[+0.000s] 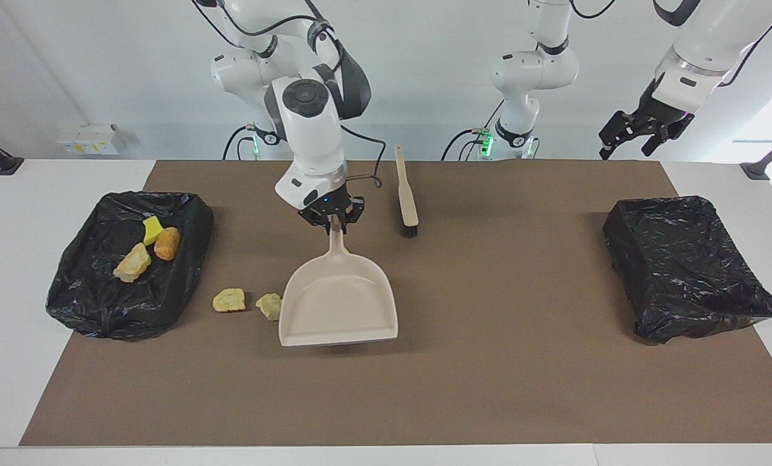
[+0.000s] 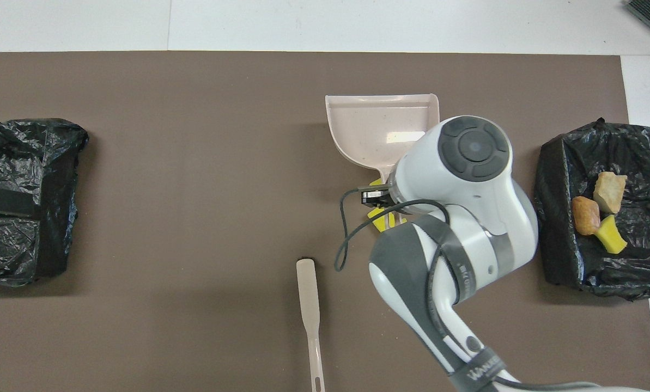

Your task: Sweep and dump trash in bin

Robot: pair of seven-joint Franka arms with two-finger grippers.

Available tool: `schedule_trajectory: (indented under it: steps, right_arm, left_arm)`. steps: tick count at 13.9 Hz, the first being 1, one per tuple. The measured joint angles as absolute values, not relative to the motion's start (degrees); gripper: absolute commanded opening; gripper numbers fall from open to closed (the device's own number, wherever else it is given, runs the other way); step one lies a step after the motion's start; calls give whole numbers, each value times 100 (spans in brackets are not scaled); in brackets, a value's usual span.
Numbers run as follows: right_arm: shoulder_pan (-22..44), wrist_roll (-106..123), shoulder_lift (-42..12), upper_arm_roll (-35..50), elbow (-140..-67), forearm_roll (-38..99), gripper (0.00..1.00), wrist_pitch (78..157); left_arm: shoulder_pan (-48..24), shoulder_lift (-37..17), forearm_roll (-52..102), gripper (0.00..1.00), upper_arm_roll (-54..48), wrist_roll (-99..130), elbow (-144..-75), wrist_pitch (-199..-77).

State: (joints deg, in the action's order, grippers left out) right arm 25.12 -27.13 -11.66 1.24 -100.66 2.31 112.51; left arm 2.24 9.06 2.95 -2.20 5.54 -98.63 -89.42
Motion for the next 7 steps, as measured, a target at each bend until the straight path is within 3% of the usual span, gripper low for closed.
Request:
schedule_trajectory:
  steps: [7]
  right_arm:
    - [3454, -4048, -3044, 118, -8453, 231, 0, 11401]
  left_arm:
    - [421, 496, 295, 100, -213, 551, -9893, -9979]
